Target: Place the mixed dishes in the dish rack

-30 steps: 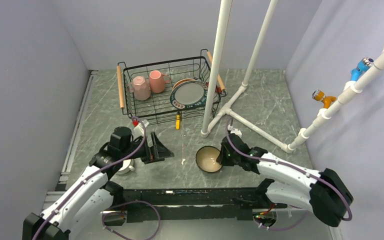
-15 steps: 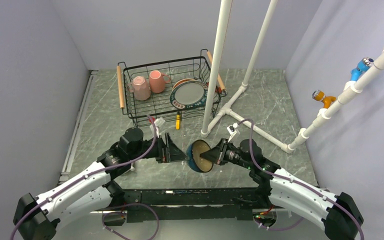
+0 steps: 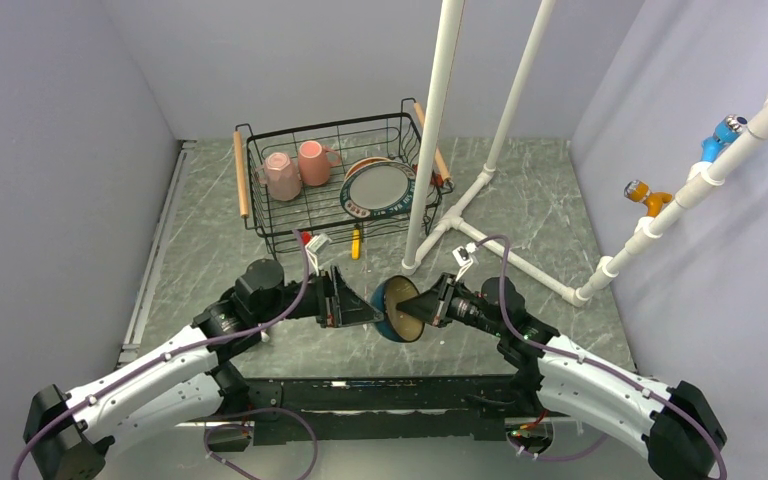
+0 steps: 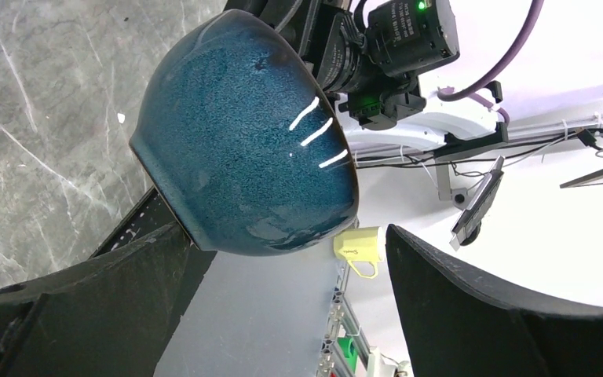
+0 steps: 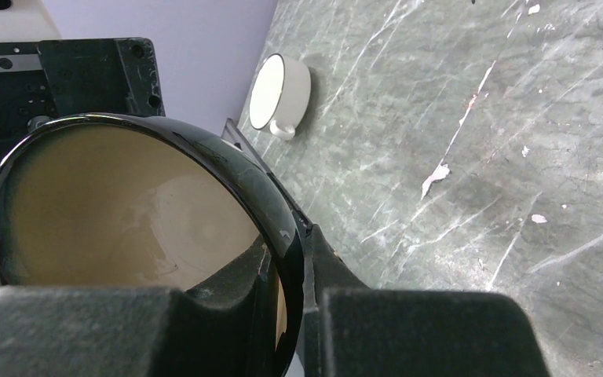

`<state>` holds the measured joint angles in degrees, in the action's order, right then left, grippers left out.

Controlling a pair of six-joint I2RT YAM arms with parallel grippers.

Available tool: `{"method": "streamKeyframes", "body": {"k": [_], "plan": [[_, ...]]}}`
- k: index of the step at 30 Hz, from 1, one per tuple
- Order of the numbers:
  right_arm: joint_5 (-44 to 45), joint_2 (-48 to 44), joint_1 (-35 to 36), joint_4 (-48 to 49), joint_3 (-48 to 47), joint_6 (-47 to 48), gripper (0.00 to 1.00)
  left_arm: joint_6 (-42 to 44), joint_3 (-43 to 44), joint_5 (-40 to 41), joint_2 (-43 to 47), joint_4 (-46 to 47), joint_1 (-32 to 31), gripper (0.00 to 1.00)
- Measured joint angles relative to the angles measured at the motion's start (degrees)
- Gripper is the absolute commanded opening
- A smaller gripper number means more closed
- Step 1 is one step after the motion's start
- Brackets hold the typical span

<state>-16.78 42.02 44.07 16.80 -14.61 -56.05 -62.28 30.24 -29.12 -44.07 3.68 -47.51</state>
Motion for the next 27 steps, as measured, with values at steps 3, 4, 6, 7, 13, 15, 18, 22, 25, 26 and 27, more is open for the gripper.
{"method": "streamKeyframes", "body": {"k": [3, 4, 6, 7, 13, 15, 18, 22, 25, 26, 27], "plan": [[0.13, 0.42, -0.02, 0.15, 0.00, 0.46, 0.00, -0.24, 0.00, 0.26, 0.09, 0.35, -0.17, 0.99], [0.22, 0.42, -0.02, 0.15, 0.00, 0.68, 0.00, -0.39, 0.00, 0.46, -0.02, 0.35, -0.24, 1.00], [0.39, 0.42, -0.02, 0.02, -0.02, 1.29, 0.00, -0.42, 0.11, 0.70, -0.44, 0.28, -0.42, 0.99], [0.66, 0.42, 0.00, -0.11, -0.04, 1.70, 0.00, -0.42, 0.33, 0.98, -0.74, -0.02, -0.57, 0.99], [2.58, 0.35, -0.02, -1.29, -0.59, 4.17, 0.00, -0.33, 1.79, 4.26, -2.71, -1.27, -1.86, 0.99], [3.02, 0.33, -0.02, -1.75, -0.87, 4.81, 0.00, -0.13, 2.27, 5.42, -3.15, -1.84, -2.32, 0.96], [3.74, 0.17, -0.04, -1.92, -1.16, 5.33, 0.00, 0.24, 3.52, 7.19, -4.22, -2.93, -2.95, 0.85], [4.98, -0.42, -0.09, -2.23, -1.22, 5.97, 0.00, 0.48, 4.39, 8.85, -5.79, -3.45, -3.41, 0.73], [5.88, -0.79, -0.24, -3.41, -1.22, 6.36, 0.00, 0.22, 4.55, 9.16, -6.86, -2.93, -3.58, 0.81], [6.08, -0.96, -0.24, -3.72, -1.22, 6.40, 0.00, 0.11, 4.70, 9.14, -7.26, -2.78, -3.61, 0.83], [6.23, -1.14, -0.28, -3.93, -1.22, 6.40, 0.00, 0.11, 4.85, 9.18, -7.58, -2.73, -3.65, 0.84]]}}
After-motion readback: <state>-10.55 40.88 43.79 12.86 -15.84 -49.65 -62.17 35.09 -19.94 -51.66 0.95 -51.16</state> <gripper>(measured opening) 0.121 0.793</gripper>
